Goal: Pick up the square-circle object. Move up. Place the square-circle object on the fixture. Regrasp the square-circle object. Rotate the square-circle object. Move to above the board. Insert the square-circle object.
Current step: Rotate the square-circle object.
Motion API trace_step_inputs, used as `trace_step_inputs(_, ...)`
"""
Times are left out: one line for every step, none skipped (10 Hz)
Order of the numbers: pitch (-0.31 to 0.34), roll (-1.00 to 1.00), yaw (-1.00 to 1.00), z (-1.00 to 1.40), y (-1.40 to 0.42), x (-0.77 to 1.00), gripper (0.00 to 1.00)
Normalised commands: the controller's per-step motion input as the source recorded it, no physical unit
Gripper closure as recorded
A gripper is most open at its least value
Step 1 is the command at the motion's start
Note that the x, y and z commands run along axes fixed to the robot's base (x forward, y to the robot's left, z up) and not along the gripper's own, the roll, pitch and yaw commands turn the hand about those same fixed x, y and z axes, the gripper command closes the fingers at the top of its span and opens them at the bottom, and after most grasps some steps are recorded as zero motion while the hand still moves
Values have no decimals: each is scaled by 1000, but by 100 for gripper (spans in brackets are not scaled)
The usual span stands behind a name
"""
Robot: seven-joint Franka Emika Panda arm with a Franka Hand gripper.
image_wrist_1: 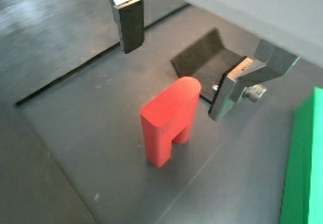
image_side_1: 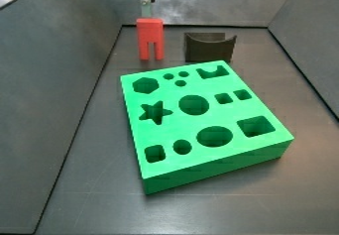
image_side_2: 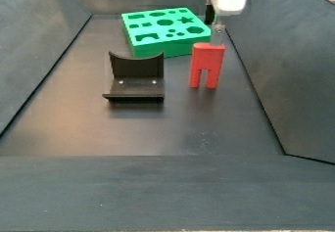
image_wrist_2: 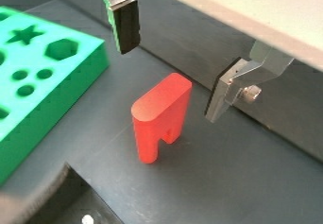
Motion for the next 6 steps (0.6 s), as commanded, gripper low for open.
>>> trace_step_inputs(6, 2, 1000, -27, 2, 31, 0)
trace_step_inputs(7, 3, 1000, -27, 2, 31, 0)
trace_step_inputs(7, 3, 1000, -27, 2, 31, 0)
trace_step_inputs(7, 3, 1000, -27, 2, 31, 0)
trace_step_inputs(8, 3, 1000, -27, 2, 31, 0)
trace_step_inputs(8, 3, 1000, -26, 2, 31, 0)
